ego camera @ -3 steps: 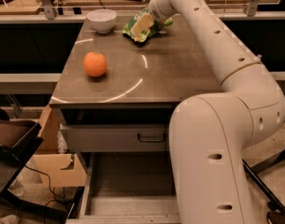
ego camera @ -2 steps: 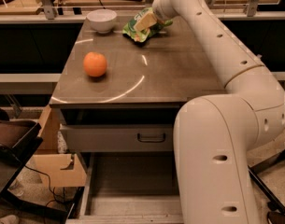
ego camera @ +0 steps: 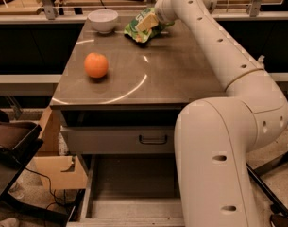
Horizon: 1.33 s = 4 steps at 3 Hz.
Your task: Place green rice chip bag into middle drawer
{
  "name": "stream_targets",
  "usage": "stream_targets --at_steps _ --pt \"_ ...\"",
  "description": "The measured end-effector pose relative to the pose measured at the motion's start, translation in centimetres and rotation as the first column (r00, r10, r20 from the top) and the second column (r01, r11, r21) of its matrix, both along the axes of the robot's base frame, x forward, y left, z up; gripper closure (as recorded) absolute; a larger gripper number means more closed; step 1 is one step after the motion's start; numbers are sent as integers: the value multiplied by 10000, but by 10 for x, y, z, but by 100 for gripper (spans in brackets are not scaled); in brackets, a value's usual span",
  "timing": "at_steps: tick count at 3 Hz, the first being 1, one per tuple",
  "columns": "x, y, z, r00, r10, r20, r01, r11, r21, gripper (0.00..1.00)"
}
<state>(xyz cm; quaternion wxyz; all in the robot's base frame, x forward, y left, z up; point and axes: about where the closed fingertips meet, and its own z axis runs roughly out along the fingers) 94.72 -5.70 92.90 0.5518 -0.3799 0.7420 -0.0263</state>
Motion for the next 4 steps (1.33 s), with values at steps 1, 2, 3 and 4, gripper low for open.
stream_targets --at_steps 1,2,3,4 --pt "4 4 -27 9965 105 -827 -67 9989 460 0" --pt "6 8 -44 9902 212 -1380 -105 9969 781 0" --pt "6 13 -54 9850 326 -1696 -164 9952 963 19" --pt "7 15 -56 9847 348 -1709 -187 9953 951 43"
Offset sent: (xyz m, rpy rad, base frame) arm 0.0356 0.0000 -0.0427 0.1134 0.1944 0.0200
